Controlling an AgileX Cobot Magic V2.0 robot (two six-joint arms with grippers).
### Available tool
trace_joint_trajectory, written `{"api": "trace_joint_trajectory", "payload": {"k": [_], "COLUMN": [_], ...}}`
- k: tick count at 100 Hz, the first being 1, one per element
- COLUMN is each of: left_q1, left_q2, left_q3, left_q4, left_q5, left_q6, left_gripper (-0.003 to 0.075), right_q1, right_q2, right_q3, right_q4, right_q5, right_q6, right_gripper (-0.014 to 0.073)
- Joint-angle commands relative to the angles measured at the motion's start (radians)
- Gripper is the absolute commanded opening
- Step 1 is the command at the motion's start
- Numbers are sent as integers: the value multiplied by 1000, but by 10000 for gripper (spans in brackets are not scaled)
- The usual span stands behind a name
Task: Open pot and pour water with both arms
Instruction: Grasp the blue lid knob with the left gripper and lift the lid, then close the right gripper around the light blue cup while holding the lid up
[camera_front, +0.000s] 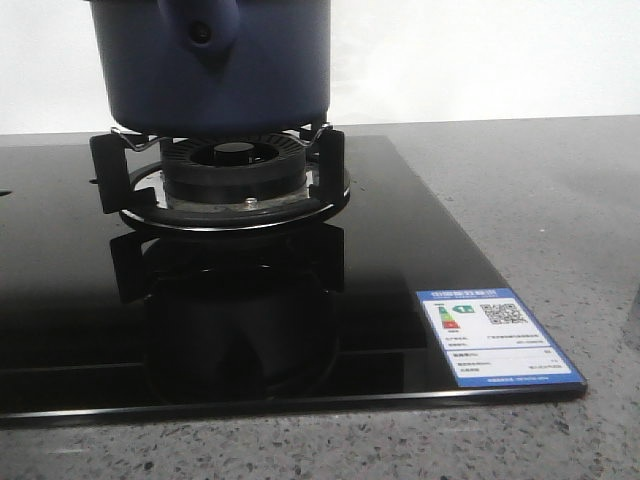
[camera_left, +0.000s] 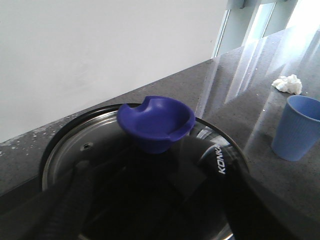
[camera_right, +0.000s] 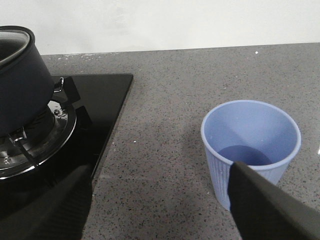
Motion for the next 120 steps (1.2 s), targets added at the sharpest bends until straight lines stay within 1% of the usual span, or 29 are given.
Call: {"api": "trace_joint_trajectory", "payload": {"k": [1,10,18,44,55,71,84,100,120], "left_q1": [-46,-86,-96,-96,-96,-97,-130,-167,-167], "left_q2": [18,54,85,157,186,219,241,252,252], "left_q3": [-61,-82,-96,-158,-176,-200,-226,-238,-238], "left_q4": [-46,-43,-43,-51,-57,-62,-62,-24,-21], "left_q5": [-6,-67,-101,-84,-41,-32,-28,-148,-153], "left_q6": [25,35,35,35,35,35,50,54,54], "left_gripper": [520,520,520,520,520,520,520,520,512], "right_q1": [2,2,2,2,2,2,2,2,2], "right_q2": [12,12,12,12,12,12,12,12,12], "right_q3": [-37,-37,-37,-37,-37,-37,-37,-37,-37], "right_q4": [8,8,8,8,8,8,8,8,8], "right_q5": [-73,-75,-74,-77,-78,-79,-79,-80,-80], "right_q6": [-13,-13,-13,-13,-13,-13,-13,-13,-13], "right_gripper": [514,514,514,514,514,514,514,514,514]}}
